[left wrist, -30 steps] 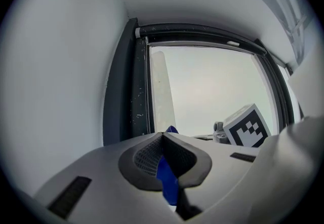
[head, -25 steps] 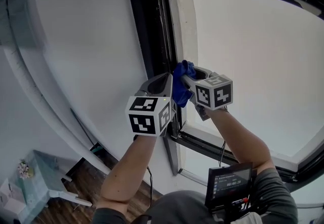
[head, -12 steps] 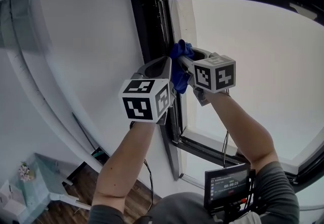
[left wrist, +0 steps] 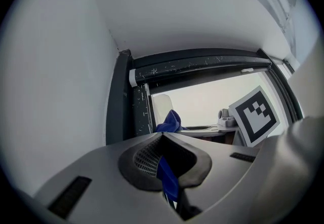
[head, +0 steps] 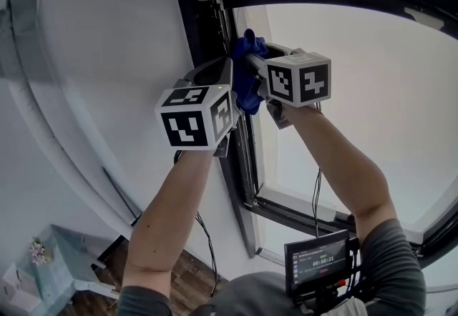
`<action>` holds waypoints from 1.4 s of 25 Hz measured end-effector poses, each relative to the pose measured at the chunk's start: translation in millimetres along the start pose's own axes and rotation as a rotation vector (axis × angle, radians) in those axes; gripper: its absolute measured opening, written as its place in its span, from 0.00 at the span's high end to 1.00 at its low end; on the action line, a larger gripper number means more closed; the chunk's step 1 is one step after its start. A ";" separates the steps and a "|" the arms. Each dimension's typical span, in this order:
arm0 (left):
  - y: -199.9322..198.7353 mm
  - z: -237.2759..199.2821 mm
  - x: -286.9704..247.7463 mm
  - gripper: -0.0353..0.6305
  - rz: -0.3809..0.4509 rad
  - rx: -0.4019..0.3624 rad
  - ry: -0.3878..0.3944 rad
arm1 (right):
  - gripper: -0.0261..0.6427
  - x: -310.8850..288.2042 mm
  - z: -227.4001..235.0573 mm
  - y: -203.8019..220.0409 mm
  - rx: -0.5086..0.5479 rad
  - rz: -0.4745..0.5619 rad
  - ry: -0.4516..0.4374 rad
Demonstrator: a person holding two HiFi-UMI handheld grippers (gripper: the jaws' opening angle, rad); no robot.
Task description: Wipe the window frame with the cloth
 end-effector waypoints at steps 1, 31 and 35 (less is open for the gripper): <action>-3.3 -1.1 -1.3 0.94 0.004 -0.002 -0.004 | 0.73 -1.7 1.0 -4.8 0.005 0.007 0.003; 27.3 10.2 31.6 0.94 0.076 0.024 0.126 | 0.73 54.3 -13.3 -19.9 0.026 0.121 0.039; 37.2 17.5 43.2 0.94 0.088 0.047 0.159 | 0.73 77.8 -17.9 -14.5 0.036 0.107 0.063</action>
Point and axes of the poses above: the fingertips, and each gripper's own axes: x backward along the fingers, z to its right, y out of its underside, the point moved 9 cm from there along x, backward along the fingers, and after that the axes turned 11 degrees about x, right-handed, at the moved point
